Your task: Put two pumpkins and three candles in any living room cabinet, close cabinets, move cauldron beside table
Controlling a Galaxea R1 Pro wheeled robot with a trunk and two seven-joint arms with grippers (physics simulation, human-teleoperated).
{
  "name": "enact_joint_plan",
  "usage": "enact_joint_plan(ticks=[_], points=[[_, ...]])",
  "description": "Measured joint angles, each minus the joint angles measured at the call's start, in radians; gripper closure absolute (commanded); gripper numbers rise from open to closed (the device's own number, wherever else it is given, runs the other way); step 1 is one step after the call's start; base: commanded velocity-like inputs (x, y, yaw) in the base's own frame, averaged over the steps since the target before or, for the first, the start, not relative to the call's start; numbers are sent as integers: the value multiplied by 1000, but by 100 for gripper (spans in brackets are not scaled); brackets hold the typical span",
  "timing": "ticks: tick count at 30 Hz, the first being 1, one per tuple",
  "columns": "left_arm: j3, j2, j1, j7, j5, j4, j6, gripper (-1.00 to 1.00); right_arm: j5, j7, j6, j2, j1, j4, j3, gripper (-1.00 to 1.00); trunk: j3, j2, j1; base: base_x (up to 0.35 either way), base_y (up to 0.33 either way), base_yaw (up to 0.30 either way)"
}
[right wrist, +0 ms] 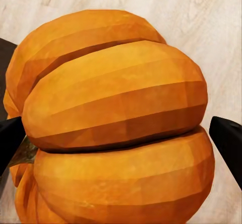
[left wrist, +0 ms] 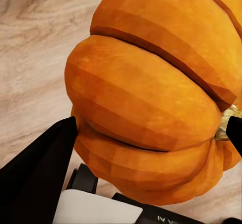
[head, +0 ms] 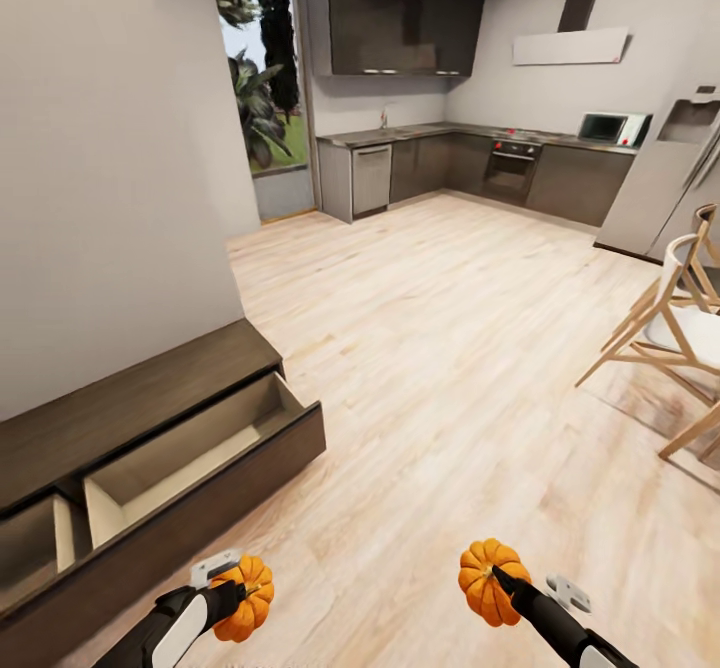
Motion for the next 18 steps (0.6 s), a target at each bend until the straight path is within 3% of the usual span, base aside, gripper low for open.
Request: enact_joint_plan(ticks=[18], points=[[0, 0, 0, 0, 1, 0, 0, 100, 5, 0, 0, 0, 0, 0, 1, 100, 56, 126, -69, 0, 0, 292]])
